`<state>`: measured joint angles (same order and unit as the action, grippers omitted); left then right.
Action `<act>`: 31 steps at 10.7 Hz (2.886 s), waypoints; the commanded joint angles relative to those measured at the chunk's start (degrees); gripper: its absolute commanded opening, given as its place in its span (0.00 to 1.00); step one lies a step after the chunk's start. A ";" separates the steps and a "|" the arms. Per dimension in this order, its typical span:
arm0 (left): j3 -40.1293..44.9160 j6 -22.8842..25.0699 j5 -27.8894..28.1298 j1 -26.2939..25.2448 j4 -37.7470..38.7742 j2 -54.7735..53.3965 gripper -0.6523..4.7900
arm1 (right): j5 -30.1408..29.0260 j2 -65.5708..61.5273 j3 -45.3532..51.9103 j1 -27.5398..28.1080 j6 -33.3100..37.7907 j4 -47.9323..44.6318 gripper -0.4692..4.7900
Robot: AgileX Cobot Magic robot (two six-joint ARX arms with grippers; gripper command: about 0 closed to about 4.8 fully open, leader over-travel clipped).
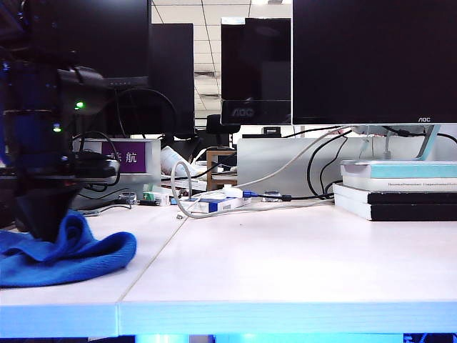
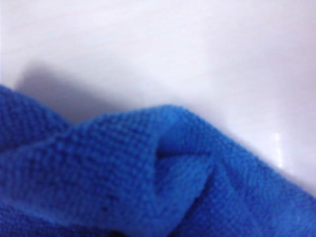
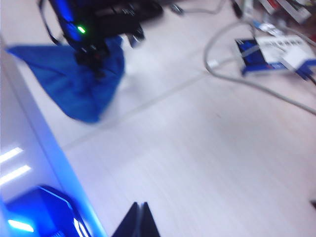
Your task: Wipe the table from left to right using the rag.
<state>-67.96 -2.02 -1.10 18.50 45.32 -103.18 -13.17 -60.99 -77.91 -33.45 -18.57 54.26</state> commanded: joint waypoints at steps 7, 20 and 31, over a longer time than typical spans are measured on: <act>0.81 -6.34 -7.13 10.80 -6.03 -1.81 0.11 | 3.23 1.95 -0.81 -0.02 -1.25 2.99 0.09; -17.88 -10.64 -9.31 21.81 -5.42 -13.25 0.11 | 12.57 3.85 -1.77 -0.02 -2.45 4.70 0.09; -34.21 -10.69 -10.58 30.01 -2.25 -24.76 0.11 | 27.41 7.98 -1.77 0.13 4.57 10.84 0.09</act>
<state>-102.30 -12.53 -11.44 47.68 42.92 -127.24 12.14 -53.45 -79.44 -33.34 -15.75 64.93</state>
